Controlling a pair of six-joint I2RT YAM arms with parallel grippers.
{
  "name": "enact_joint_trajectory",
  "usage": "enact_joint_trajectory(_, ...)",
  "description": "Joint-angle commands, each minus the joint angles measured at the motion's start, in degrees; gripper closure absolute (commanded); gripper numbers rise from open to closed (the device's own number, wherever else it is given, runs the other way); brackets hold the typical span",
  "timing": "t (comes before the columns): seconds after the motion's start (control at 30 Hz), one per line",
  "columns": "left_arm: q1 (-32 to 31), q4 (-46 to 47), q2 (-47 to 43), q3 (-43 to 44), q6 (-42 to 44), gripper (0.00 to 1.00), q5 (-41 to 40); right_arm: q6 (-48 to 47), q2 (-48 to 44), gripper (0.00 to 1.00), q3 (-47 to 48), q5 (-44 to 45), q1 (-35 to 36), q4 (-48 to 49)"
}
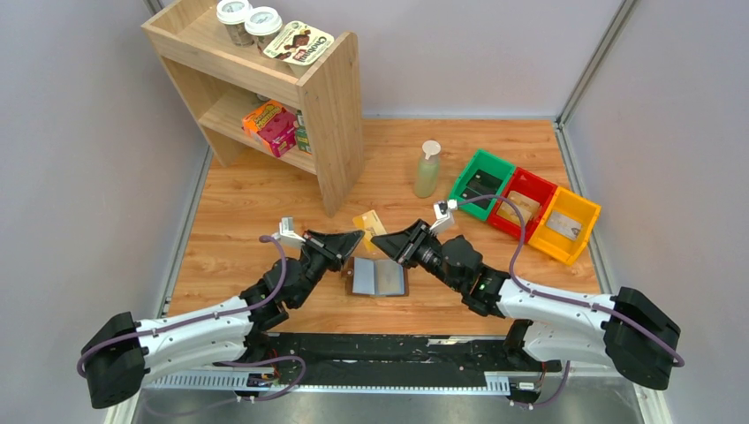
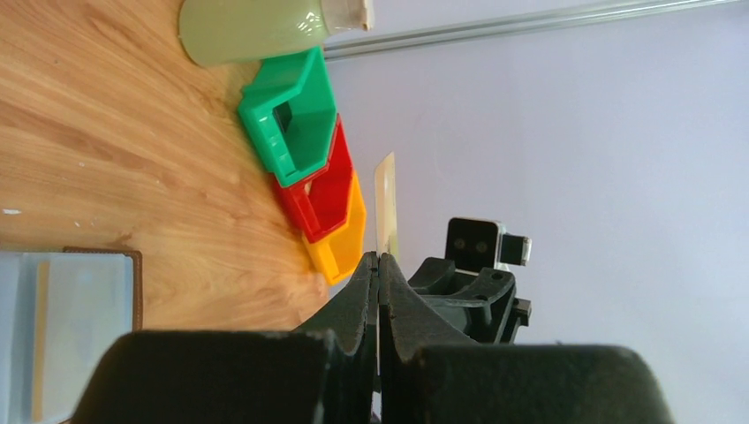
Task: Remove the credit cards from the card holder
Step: Place the credit card in the storage box.
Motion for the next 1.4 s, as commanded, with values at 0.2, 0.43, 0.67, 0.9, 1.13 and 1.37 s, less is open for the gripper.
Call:
enact_joint_trajectory(0.2,-0.5,-2.0,-2.5,0.4,-0.6,0.81,-0.5,-6.5,-5.0,1.0,2.5,2.0,-0.4,-1.1)
enact_joint_trajectory(0.43,-0.3,-27.2,-11.3,6.7,10.9,0.45,-0.3,-13.6,-10.6,1.0,9.0,-5.1,-8.5,-25.0)
enact_joint_trajectory(0.67,1.7,-60.2,-5.9,23.6,30.2,0.35,3.2,-23.9,-12.0,1.0,15.3,-24.8,-30.3,-50.2)
enact_joint_trajectory(0.9,14.8,-68.7,-2.8,30.1,48.4,0.26,20.1,-41.4,-6.3,1.0,28.4,-33.1,-57.6,-75.6)
enact_joint_trajectory(1.13,22.4,-81.4,4.9,41.6,65.5,0.22,28.7,-49.0,6.0,1.0,38.9,-30.5,-74.5,-82.3)
enact_joint_trajectory(1.37,22.6,-73.6,3.2,35.4,69.5,0.22,30.1,-53.1,19.3,1.0,48.2,-25.3,-76.7,-87.0)
